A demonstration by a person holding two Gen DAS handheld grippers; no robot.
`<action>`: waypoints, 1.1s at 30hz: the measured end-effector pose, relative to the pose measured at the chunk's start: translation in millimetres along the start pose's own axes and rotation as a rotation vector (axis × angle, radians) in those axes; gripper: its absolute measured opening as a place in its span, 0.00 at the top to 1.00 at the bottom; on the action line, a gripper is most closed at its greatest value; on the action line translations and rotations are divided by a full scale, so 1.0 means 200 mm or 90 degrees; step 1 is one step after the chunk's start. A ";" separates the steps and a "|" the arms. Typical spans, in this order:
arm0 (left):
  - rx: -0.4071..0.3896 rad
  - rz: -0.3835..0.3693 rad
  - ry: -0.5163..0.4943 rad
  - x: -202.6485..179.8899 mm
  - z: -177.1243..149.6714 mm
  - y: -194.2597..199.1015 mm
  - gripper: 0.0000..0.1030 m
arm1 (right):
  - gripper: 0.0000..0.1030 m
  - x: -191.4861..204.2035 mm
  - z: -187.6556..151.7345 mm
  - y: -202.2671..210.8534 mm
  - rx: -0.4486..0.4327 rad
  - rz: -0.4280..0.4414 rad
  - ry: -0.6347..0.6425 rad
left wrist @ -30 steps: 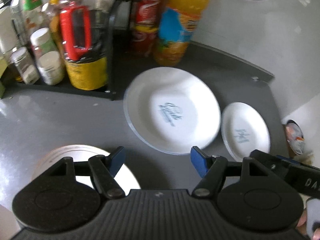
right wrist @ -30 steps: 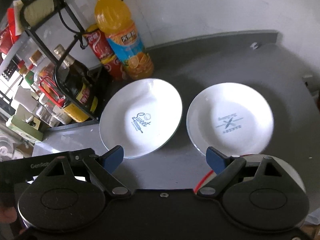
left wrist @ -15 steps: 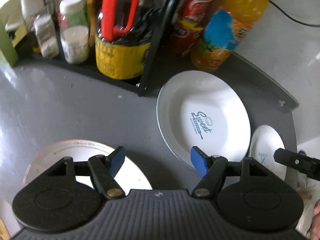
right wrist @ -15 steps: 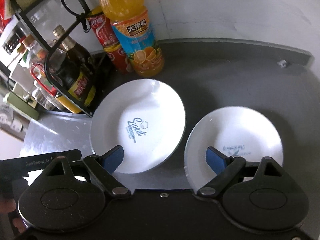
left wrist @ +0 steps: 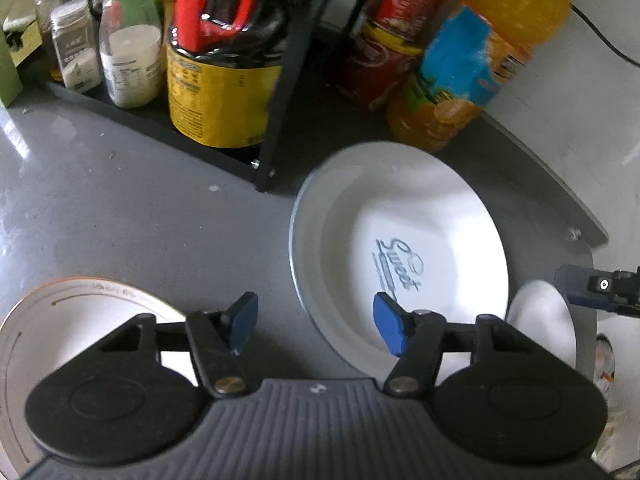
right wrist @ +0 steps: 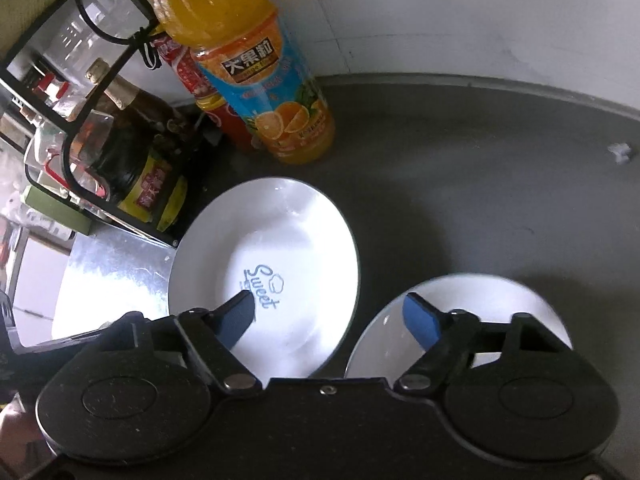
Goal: Organize plates and bowls
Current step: 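Close both grippers on the 'Sweet' plate rim and tilt it up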
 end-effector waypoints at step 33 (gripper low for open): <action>0.045 -0.028 0.093 0.06 0.17 -0.18 0.92 | 0.83 -0.09 0.03 -0.42 0.062 0.010 -0.024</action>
Point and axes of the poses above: each gripper's, at about its wrist camera, not at the fingertips, and y roughly against the way its jaws point, x to its left, z to its top, the point moved 5 cm from there along -y, roughly the way its jaws point, and after that the axes turned 14 degrees about y, right-handed, at the moved point
